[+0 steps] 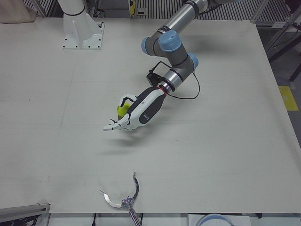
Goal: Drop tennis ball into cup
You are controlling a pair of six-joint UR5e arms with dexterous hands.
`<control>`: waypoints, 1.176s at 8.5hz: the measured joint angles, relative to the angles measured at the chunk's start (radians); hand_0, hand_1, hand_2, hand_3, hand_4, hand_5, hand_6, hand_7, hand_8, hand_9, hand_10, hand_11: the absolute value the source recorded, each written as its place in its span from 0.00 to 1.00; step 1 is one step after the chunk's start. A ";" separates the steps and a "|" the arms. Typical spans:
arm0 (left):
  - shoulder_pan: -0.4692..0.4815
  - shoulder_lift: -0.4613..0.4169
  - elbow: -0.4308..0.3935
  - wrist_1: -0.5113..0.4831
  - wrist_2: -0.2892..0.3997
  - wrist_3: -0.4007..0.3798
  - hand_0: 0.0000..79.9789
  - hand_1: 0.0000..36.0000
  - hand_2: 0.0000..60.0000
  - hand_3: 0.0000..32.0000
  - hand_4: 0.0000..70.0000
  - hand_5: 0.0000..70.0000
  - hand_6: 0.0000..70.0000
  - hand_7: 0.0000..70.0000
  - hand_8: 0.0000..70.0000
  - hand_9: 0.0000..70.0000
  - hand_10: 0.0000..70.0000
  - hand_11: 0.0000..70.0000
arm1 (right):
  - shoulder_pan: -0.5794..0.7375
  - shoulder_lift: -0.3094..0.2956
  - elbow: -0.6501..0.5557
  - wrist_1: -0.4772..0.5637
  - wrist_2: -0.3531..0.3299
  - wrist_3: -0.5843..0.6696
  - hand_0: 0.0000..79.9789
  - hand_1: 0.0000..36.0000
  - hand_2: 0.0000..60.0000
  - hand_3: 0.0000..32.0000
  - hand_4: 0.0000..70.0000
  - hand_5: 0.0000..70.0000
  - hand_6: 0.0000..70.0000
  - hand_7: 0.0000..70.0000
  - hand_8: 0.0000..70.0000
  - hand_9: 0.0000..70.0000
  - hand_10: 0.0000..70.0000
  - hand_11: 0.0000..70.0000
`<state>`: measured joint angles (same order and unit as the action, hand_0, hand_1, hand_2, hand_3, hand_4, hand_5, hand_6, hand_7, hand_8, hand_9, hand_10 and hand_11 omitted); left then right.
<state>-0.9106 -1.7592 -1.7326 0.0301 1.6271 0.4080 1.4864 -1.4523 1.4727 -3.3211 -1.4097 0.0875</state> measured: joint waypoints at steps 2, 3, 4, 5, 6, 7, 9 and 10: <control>-0.002 0.008 -0.003 0.002 -0.001 -0.001 0.87 1.00 0.92 1.00 0.00 0.31 0.43 0.43 0.42 0.29 0.32 0.51 | 0.000 0.000 0.000 0.000 0.000 0.000 0.00 0.00 0.00 0.00 0.00 0.00 0.00 0.00 0.00 0.00 0.00 0.00; -0.003 0.010 -0.004 0.002 -0.001 -0.002 0.88 1.00 0.97 1.00 0.00 0.35 0.66 0.39 0.47 0.28 0.32 0.51 | 0.000 0.000 0.000 0.000 0.000 0.000 0.00 0.00 0.00 0.00 0.00 0.00 0.00 0.00 0.00 0.00 0.00 0.00; -0.005 0.008 -0.008 0.002 -0.001 -0.006 0.93 1.00 0.99 1.00 0.00 0.36 0.64 0.40 0.47 0.29 0.32 0.51 | 0.000 0.000 0.000 0.000 0.000 0.000 0.00 0.00 0.00 0.00 0.00 0.00 0.00 0.00 0.00 0.00 0.00 0.00; -0.022 0.007 -0.012 0.005 0.000 -0.029 0.97 1.00 0.99 1.00 0.00 0.33 0.49 0.43 0.44 0.29 0.32 0.51 | 0.000 0.000 0.000 0.000 0.000 0.000 0.00 0.00 0.00 0.00 0.00 0.00 0.00 0.00 0.00 0.00 0.00 0.00; -0.080 0.004 -0.011 0.009 0.001 -0.058 0.99 1.00 1.00 1.00 0.00 0.34 0.56 0.43 0.45 0.29 0.33 0.53 | 0.000 0.000 0.000 0.000 0.000 0.000 0.00 0.00 0.00 0.00 0.00 0.00 0.00 0.00 0.00 0.00 0.00 0.00; -0.168 0.000 0.003 0.010 0.003 -0.080 1.00 1.00 1.00 1.00 0.00 0.37 0.71 0.40 0.47 0.27 0.34 0.54 | 0.000 0.000 0.000 0.000 0.000 0.000 0.00 0.00 0.00 0.00 0.00 0.00 0.00 0.00 0.00 0.00 0.00 0.00; -0.316 -0.011 0.064 0.004 0.006 -0.104 0.98 1.00 0.91 1.00 0.00 0.35 0.67 0.41 0.47 0.28 0.33 0.53 | 0.000 0.000 0.000 0.000 0.000 0.000 0.00 0.00 0.00 0.00 0.00 0.00 0.00 0.00 0.00 0.00 0.00 0.00; -0.371 -0.014 0.102 -0.007 0.007 -0.112 1.00 1.00 0.93 1.00 0.00 0.34 0.56 0.44 0.45 0.29 0.34 0.54 | 0.000 0.000 0.000 0.000 0.000 0.000 0.00 0.00 0.00 0.00 0.00 0.00 0.00 0.00 0.00 0.00 0.00 0.00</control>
<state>-1.2818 -1.7734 -1.6302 0.0230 1.6344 0.2961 1.4864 -1.4527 1.4726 -3.3211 -1.4097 0.0874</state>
